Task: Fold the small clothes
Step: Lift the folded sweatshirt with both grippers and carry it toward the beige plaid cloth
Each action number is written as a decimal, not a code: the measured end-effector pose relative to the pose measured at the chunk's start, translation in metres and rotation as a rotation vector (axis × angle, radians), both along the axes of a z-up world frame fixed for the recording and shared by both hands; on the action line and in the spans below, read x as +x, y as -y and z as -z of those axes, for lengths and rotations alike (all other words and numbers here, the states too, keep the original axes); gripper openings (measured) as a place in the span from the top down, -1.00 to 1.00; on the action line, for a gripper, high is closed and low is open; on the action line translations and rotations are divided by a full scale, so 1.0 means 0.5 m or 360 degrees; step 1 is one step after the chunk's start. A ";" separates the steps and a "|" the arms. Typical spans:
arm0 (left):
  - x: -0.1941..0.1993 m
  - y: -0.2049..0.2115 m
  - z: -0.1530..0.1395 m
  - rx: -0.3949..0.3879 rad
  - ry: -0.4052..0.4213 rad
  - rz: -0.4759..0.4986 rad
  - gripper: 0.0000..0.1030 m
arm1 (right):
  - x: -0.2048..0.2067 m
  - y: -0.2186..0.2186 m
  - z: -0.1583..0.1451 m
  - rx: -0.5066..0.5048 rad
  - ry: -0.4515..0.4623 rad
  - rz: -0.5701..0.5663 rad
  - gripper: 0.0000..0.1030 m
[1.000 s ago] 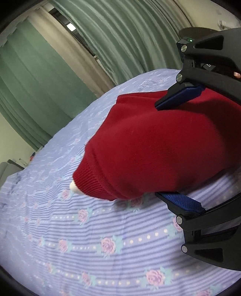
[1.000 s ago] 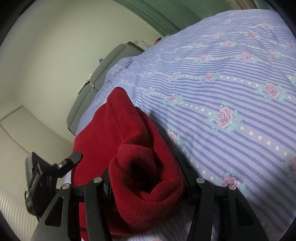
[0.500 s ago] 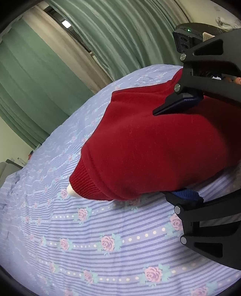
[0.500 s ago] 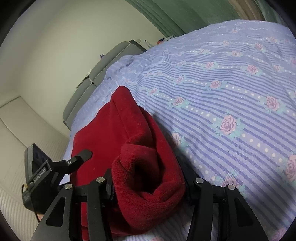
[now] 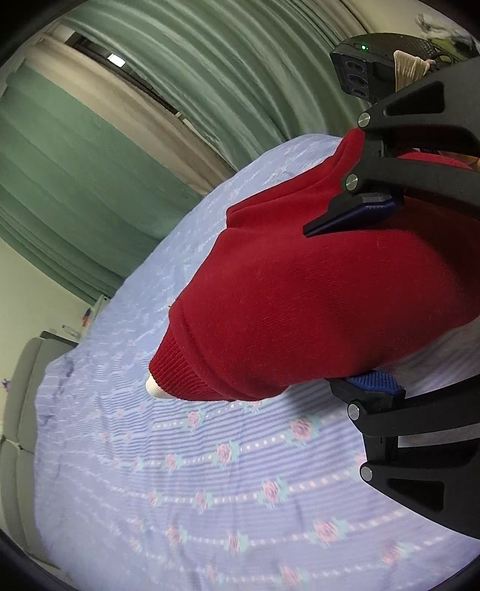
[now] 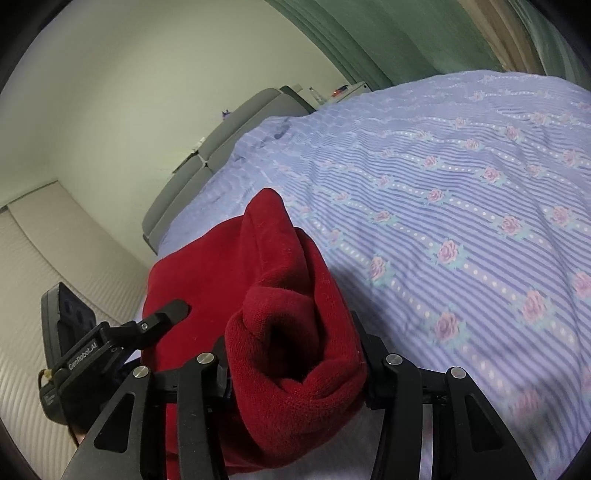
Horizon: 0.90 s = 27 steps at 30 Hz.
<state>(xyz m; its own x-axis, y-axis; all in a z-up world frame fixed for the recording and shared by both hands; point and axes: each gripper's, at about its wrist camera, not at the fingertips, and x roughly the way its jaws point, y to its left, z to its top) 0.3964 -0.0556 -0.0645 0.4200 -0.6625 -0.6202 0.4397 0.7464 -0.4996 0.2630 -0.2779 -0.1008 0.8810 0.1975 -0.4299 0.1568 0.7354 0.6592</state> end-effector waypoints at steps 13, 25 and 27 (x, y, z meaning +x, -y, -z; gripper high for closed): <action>-0.175 -0.167 -0.132 0.0084 0.0196 -0.0169 -0.23 | -0.145 -0.133 -0.086 -0.0061 0.0139 -0.0172 0.05; -0.291 -0.353 -0.194 0.0121 0.0351 -0.0361 -0.23 | -0.204 -0.310 -0.153 -0.0184 0.0236 -0.0403 0.05; -0.304 -0.391 -0.202 0.0121 0.0367 -0.0397 -0.23 | -0.210 -0.341 -0.163 -0.0200 0.0255 -0.0431 0.06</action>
